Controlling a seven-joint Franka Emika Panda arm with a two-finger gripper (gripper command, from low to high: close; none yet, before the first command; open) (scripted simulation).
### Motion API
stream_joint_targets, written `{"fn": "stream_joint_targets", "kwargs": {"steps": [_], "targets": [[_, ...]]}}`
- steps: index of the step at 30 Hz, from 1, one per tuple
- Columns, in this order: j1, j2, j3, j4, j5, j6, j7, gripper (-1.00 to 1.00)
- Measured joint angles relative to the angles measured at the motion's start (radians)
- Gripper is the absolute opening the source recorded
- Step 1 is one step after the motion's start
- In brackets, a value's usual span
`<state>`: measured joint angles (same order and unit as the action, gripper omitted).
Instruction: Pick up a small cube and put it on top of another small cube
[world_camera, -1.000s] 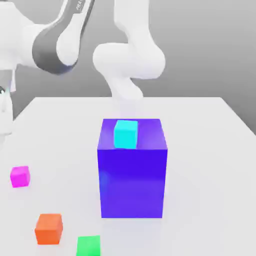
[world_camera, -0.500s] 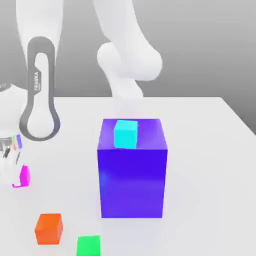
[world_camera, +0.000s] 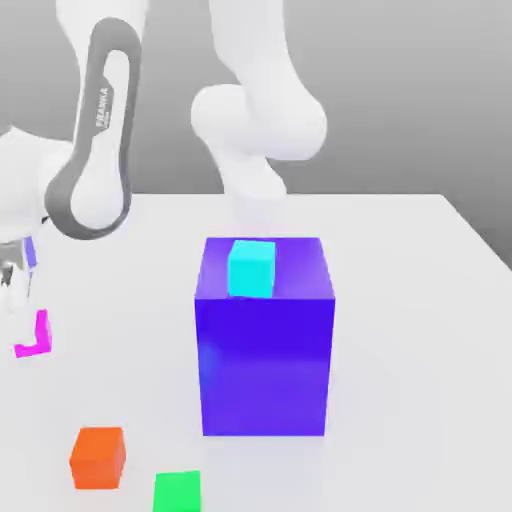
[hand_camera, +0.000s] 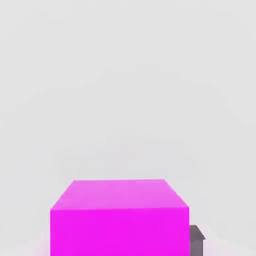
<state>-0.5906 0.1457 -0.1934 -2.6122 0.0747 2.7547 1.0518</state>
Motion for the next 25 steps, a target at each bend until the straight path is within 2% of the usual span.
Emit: {"fn": "stream_joint_targets", "kwargs": {"steps": [17,22,23,25], "targets": [[0.27,0.047,0.295,0.229,-0.108,-0.18,-0.172,-1.0],[0.309,0.186,0.294,0.254,-0.148,-0.068,-0.163,-1.0],[0.311,0.204,0.292,0.255,-0.153,-0.051,-0.159,1.0],[0.311,0.204,0.292,0.255,-0.153,-0.051,-0.159,1.0]]}}
